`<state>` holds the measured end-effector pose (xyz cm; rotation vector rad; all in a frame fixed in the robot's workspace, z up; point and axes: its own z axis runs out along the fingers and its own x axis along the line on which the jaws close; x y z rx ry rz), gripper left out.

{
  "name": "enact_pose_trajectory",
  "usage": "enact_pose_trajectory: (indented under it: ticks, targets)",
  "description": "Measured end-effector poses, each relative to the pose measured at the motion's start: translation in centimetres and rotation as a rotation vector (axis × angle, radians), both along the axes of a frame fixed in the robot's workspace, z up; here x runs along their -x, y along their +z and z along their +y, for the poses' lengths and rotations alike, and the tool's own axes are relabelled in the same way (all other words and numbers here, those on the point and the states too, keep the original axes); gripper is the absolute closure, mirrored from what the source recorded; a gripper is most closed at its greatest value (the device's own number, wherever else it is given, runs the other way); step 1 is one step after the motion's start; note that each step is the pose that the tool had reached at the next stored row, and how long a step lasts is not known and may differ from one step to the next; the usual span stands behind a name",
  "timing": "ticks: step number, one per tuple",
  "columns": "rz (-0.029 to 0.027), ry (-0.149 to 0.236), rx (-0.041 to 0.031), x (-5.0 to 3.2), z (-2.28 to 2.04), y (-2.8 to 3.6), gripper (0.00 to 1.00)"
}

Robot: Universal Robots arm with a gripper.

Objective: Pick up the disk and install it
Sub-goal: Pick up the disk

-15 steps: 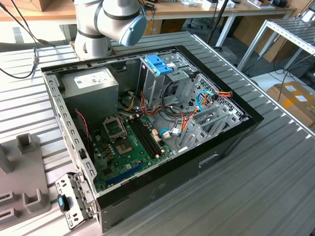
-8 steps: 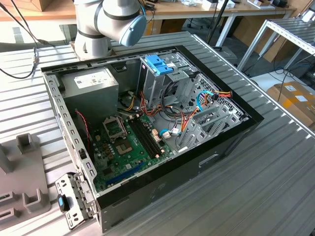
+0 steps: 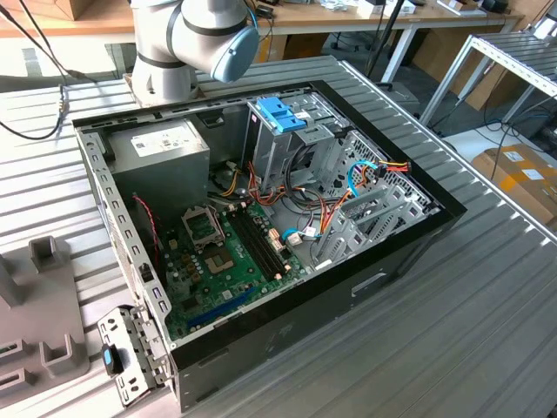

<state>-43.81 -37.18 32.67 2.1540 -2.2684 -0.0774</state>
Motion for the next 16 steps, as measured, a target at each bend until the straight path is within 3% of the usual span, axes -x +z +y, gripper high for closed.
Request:
enact_pose_trajectory:
  ticks: [16]
  targets:
    - [0.0000,0.000,0.0000,0.00,0.00,-0.34,0.51]
